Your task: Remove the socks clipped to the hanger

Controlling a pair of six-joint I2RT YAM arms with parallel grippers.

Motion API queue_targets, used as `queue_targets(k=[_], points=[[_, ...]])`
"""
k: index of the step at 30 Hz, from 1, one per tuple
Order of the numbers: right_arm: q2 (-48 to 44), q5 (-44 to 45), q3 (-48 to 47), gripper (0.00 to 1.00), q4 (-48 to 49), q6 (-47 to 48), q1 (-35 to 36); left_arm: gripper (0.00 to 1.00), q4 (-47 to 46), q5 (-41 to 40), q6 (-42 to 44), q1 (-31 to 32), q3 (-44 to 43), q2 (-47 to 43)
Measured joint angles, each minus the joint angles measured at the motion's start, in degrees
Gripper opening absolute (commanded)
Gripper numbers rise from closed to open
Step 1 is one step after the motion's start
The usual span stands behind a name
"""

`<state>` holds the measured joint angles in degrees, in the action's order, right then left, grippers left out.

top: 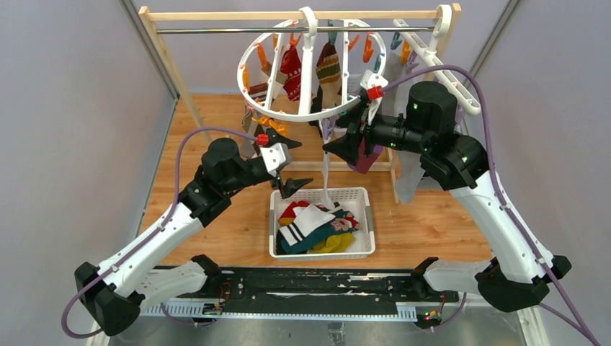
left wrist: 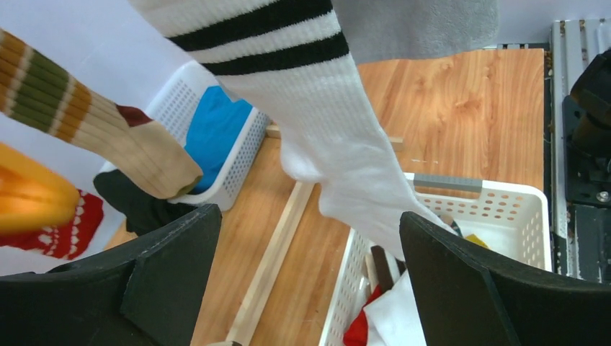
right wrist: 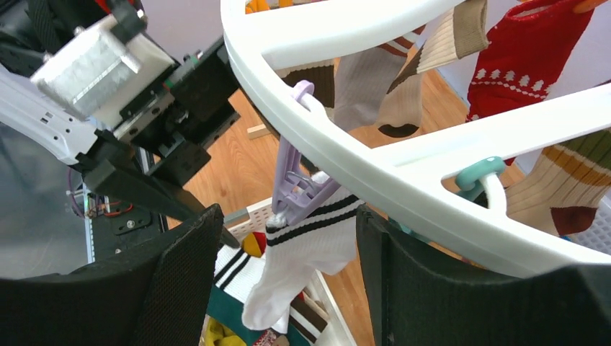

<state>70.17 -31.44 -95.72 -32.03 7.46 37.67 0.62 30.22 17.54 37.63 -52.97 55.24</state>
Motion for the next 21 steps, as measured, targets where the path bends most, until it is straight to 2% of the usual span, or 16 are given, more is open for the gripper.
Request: queue_targets(k=[12,21], points=[[5.0,0.9,-1.6,0.61,1.3,-6.9,-0.1,0.98,-1.1,-12.2,-5.4,7.5,-2.3,4.4],[6.2,1.3,-4.2,0.60,0.9,-7.7,-0.1,0.75,-4.3,-27.4,-5.5,9.9,-3.0,8.0]])
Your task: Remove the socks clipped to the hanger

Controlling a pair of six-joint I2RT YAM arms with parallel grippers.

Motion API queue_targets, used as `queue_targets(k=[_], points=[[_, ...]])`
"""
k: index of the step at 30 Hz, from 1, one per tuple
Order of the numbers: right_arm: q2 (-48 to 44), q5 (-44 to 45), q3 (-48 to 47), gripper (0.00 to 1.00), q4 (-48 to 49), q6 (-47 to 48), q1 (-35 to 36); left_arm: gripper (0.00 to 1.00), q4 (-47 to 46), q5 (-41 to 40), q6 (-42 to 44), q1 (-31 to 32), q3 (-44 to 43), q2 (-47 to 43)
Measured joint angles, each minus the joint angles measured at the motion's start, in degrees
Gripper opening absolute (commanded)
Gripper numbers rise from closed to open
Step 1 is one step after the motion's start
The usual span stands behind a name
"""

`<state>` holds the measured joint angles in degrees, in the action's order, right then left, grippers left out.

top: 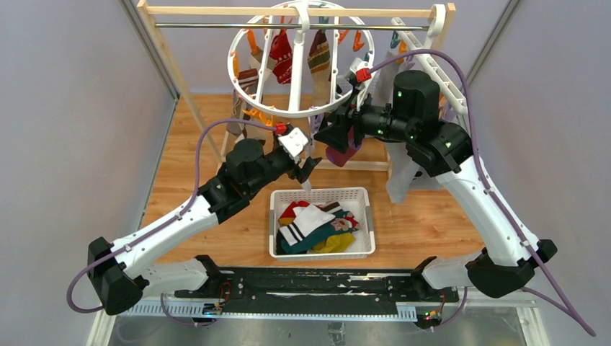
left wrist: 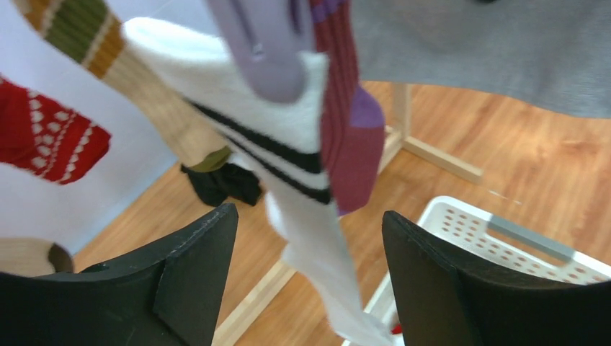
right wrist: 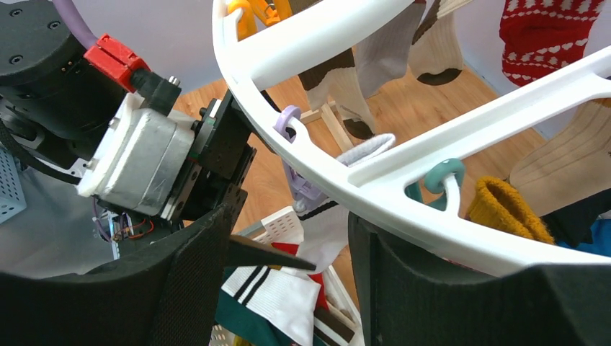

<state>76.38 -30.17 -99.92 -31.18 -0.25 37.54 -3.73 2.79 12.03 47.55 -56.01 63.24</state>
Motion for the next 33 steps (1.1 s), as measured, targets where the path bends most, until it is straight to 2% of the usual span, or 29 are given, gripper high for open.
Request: queue_targets(k=[2,4,8,13,19,26,33], points=[[-0.2,0.1,0.0,0.60,0.0,0.0,0.0,0.69,-1.0,-3.0,0.4,0.0,0.4,0.1],[-0.3,0.2,0.0,0.60,0.0,0.0,0.0,0.58,-1.8,-5.1,1.1,0.0,0.6,0.1],[-0.5,0.3,0.0,0.60,0.0,0.0,0.0,0.40,-2.7,-5.5,2.1,0.0,0.6,0.1],[-2.1,1.4,1.2,0.60,0.5,0.0,0.0,0.26,-3.5,-0.3,3.5,0.1,1.4,0.0],[-3.0,2.4,1.5,0.62,1.4,-1.4,0.0,0.00,-3.0,8.4,3.8,0.1,1.5,0.0],[-2.9,5.1,1.0,0.65,1.3,-3.9,0.0,0.00,-1.1,13.0,2.5,0.1,0.2,0.2],[-2.8,9.0,-0.6,0.65,0.8,-4.5,0.2,0.00,2.2,16.0,2.3,0.2,-4.9,3.6]])
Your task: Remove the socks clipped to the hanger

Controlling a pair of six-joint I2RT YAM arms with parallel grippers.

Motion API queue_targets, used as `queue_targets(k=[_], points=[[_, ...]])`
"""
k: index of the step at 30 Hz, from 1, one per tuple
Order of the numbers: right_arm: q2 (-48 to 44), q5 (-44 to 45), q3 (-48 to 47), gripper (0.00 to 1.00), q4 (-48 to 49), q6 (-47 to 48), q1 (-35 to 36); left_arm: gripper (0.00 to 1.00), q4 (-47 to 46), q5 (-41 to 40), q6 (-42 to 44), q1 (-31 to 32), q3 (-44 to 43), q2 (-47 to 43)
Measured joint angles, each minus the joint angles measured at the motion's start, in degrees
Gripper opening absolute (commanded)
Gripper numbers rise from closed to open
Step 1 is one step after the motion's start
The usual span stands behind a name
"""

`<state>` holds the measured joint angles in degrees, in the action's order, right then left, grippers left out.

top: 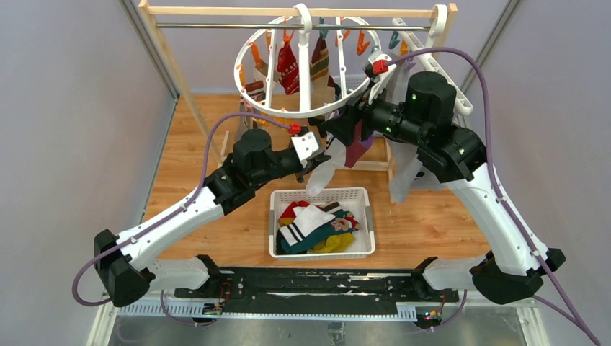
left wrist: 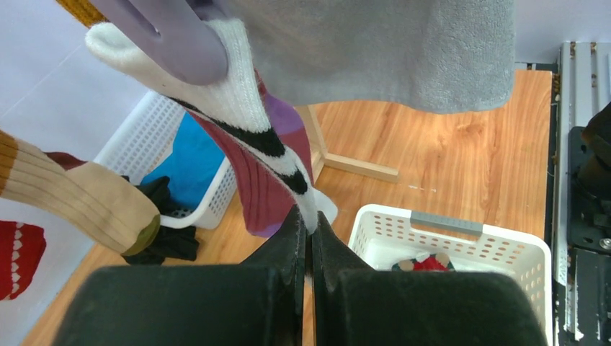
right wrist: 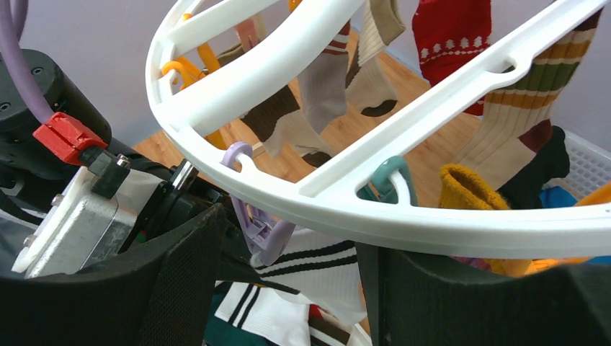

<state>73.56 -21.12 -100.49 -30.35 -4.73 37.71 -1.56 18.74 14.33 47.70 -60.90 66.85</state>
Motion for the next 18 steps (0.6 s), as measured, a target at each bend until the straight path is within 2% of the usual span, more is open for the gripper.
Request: queue_targets(k=[11,18], points=[[0.5,6.6,-0.1,0.60,-0.8,0.0,0.9,0.00,4.7,-0.1,0.0,0.0,-3.0,1.9],[1.8,6.8,-2.3,0.46,-1.8,-0.7,1.3,0.00,5.5,-1.4,0.7,1.0,-4.5,3.4]])
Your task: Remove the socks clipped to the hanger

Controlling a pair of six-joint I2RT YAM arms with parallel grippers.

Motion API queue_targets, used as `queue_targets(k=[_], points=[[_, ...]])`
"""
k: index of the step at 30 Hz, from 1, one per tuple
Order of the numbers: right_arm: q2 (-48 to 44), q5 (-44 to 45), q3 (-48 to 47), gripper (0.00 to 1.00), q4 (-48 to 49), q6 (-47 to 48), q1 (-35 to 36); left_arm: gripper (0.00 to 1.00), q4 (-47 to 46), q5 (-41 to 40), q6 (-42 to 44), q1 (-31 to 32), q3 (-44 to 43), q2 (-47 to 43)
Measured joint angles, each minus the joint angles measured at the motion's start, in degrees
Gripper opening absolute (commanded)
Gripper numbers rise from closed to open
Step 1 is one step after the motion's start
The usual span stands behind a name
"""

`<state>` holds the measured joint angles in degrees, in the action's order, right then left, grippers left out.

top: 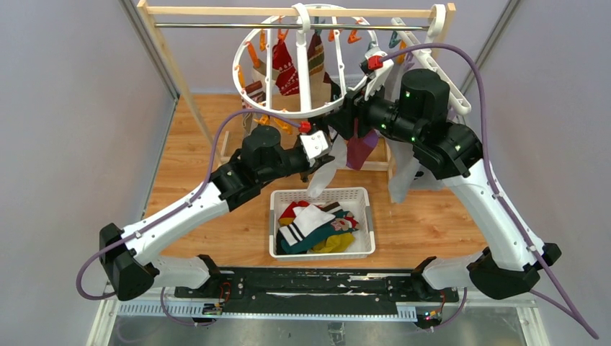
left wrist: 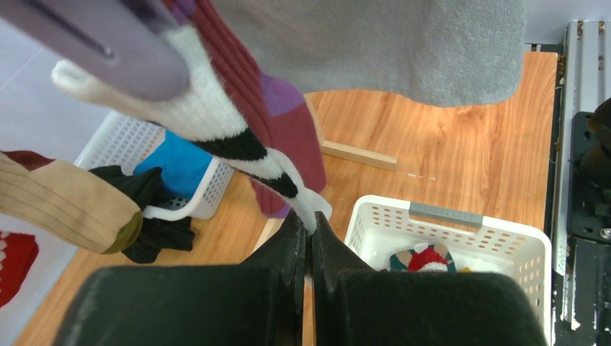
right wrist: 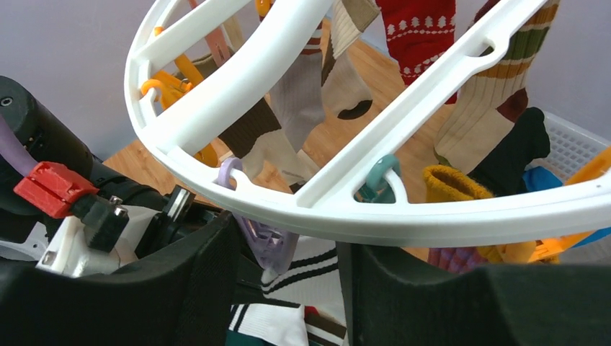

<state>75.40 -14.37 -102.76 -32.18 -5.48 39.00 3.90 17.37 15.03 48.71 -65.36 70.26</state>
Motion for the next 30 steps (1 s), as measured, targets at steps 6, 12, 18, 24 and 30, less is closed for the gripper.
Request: queue_targets(k=[6,12,18,24,30], points=[[1.2,0.9,-1.2,0.29,-1.6,-0.8,1.2,0.00,1.0,-1.6,0.9,1.0,-1.2,1.1],[1.8,2.3,-1.7,0.04,-2.8,-0.4,1.6,0.00,2.1,-2.6,1.1,1.0,-1.2,1.2],[1.7,4.0,-1.9,0.00,-2.8,0.8,1.7,0.00,2.0,-2.6,1.5,1.0,0.1,0.9],[0.9,4.1,-1.4,0.23,-2.3,2.9,1.7,0.03,2.7,-1.5,4.8,1.0,3.9,-0.8],[-3.6,3.8,4.8,0.57,0.8,7.7,1.7,0.07,8.4,1.0,14.2,1.1,6.3,-3.8]])
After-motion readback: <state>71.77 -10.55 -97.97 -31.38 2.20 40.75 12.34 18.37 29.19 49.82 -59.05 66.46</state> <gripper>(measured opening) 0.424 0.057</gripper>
